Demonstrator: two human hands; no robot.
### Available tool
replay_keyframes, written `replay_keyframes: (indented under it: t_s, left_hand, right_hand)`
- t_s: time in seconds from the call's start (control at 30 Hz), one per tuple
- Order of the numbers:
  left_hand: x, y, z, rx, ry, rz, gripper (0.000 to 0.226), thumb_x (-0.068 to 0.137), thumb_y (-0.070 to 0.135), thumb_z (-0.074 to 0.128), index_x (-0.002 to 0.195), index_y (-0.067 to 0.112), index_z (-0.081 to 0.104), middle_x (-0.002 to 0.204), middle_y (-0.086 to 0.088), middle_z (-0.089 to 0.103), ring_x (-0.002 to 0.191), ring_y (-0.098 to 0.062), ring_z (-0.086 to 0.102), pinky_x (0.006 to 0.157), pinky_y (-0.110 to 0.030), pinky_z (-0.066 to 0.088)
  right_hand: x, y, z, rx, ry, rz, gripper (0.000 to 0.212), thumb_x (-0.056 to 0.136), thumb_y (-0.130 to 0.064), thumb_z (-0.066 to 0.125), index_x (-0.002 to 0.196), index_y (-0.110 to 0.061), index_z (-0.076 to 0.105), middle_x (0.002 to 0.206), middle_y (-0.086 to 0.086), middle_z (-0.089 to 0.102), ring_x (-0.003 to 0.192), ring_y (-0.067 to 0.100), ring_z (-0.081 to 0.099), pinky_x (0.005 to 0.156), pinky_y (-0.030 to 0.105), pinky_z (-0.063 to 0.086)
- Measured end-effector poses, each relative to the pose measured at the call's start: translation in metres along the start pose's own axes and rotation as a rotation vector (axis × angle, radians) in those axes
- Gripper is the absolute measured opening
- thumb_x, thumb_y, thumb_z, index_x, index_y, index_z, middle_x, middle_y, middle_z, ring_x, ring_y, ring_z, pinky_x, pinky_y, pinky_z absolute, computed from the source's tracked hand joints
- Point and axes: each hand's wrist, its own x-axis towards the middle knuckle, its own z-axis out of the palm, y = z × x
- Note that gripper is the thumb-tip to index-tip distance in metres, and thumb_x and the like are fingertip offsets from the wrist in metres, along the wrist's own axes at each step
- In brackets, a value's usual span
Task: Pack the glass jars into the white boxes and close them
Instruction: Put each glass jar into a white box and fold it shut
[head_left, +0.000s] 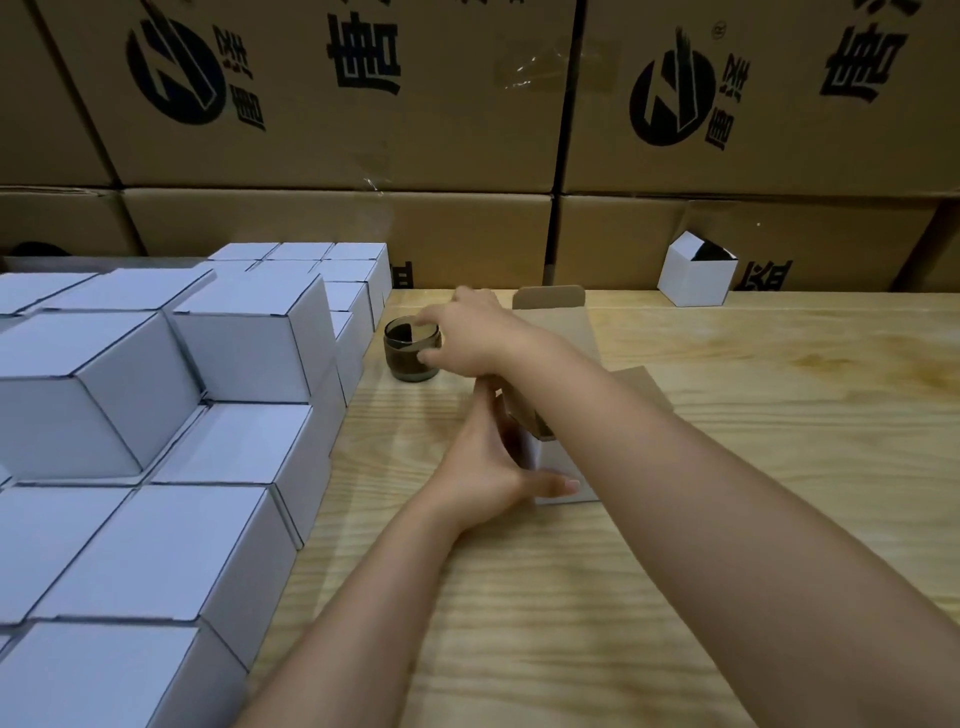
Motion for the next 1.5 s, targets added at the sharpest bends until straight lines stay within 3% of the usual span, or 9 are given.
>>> replay_keyframes:
  t_s: [0.17, 0.33, 0.43, 0.57, 0.8, 1.03, 1.23, 1.33, 1.5]
  left_hand:
    - [0.001, 0.001, 0.000, 0.025, -0.012, -0.022, 0.110, 0.038, 0.038, 0.082, 0.129, 0.047, 0.022, 0.120, 0.004, 0.058, 0.112, -0.014, 0.059, 0.088, -0.042, 0.055]
    - [-0.001, 0.002, 0.000, 0.046, 0.000, -0.031, 0.106, 0.039, 0.040, 0.083, 0.128, 0.040, 0.025, 0.116, 0.005, 0.058, 0.106, -0.012, 0.060, 0.086, -0.040, 0.056]
    - [-0.001, 0.002, 0.000, 0.051, 0.003, -0.041, 0.106, 0.039, 0.041, 0.083, 0.128, 0.034, 0.027, 0.114, 0.007, 0.059, 0.106, -0.009, 0.060, 0.086, -0.035, 0.055]
    - [0.000, 0.000, 0.000, 0.050, 0.000, -0.035, 0.105, 0.040, 0.043, 0.085, 0.127, 0.042, 0.026, 0.115, 0.013, 0.059, 0.107, -0.002, 0.059, 0.086, -0.028, 0.053]
    - [0.004, -0.009, 0.000, -0.093, -0.034, -0.023, 0.098, 0.045, 0.026, 0.096, 0.119, 0.050, 0.037, 0.125, 0.002, 0.059, 0.116, -0.020, 0.060, 0.094, -0.048, 0.052]
    - [0.003, -0.005, -0.002, -0.049, -0.042, -0.046, 0.095, 0.048, 0.029, 0.095, 0.114, 0.060, 0.034, 0.121, 0.012, 0.059, 0.113, -0.009, 0.061, 0.090, -0.033, 0.056]
    - [-0.001, 0.003, -0.003, -0.072, -0.065, -0.024, 0.093, 0.051, 0.021, 0.092, 0.115, 0.058, 0.035, 0.126, 0.007, 0.055, 0.115, -0.012, 0.059, 0.094, -0.035, 0.054]
    - [-0.002, 0.003, -0.003, -0.078, -0.065, -0.019, 0.095, 0.050, 0.021, 0.092, 0.119, 0.053, 0.035, 0.124, 0.007, 0.056, 0.113, -0.011, 0.060, 0.090, -0.032, 0.055]
    - [-0.002, 0.004, -0.002, -0.056, -0.048, -0.021, 0.097, 0.046, 0.026, 0.092, 0.119, 0.054, 0.035, 0.121, 0.006, 0.058, 0.110, -0.014, 0.061, 0.090, -0.038, 0.055]
  right_hand:
    - [0.015, 0.000, 0.012, -0.005, -0.130, 0.022, 0.049, 0.091, -0.038, 0.056, 0.138, -0.028, 0.045, 0.131, 0.012, 0.043, 0.126, 0.032, 0.032, 0.097, 0.042, 0.037]
    - [0.015, 0.002, 0.013, 0.018, -0.040, -0.018, 0.035, 0.087, -0.040, 0.064, 0.105, -0.010, 0.063, 0.103, 0.008, 0.063, 0.102, 0.026, 0.055, 0.077, 0.032, 0.045]
    - [0.014, 0.001, 0.013, 0.054, -0.060, -0.043, 0.034, 0.082, -0.042, 0.071, 0.086, -0.010, 0.061, 0.074, 0.001, 0.055, 0.081, 0.021, 0.053, 0.064, 0.030, 0.044]
    - [0.009, 0.002, 0.010, 0.118, -0.061, -0.059, 0.035, 0.078, -0.040, 0.075, 0.080, -0.006, 0.066, 0.067, 0.002, 0.053, 0.074, 0.019, 0.050, 0.055, 0.028, 0.038]
    - [-0.021, 0.008, -0.051, 0.438, 0.094, -0.092, 0.047, 0.070, -0.035, 0.082, 0.111, -0.019, 0.064, 0.104, -0.006, 0.062, 0.096, 0.010, 0.057, 0.066, 0.012, 0.041]
    - [-0.077, 0.054, -0.112, 0.228, -0.097, -0.009, 0.060, 0.071, -0.044, 0.076, 0.126, -0.038, 0.053, 0.114, -0.012, 0.060, 0.109, 0.014, 0.054, 0.082, 0.030, 0.045]
    - [-0.095, 0.077, -0.085, 0.157, -0.256, 0.079, 0.058, 0.076, -0.037, 0.075, 0.130, -0.029, 0.054, 0.117, -0.009, 0.060, 0.115, 0.016, 0.053, 0.101, 0.043, 0.044]
    - [-0.099, 0.077, -0.070, 0.201, -0.274, 0.084, 0.058, 0.078, -0.031, 0.076, 0.130, -0.025, 0.053, 0.118, -0.008, 0.060, 0.113, 0.016, 0.055, 0.098, 0.039, 0.047]
    - [-0.100, 0.071, -0.047, 0.200, -0.274, 0.092, 0.049, 0.080, -0.026, 0.075, 0.125, -0.022, 0.056, 0.097, -0.012, 0.060, 0.090, 0.010, 0.060, 0.070, 0.025, 0.055]
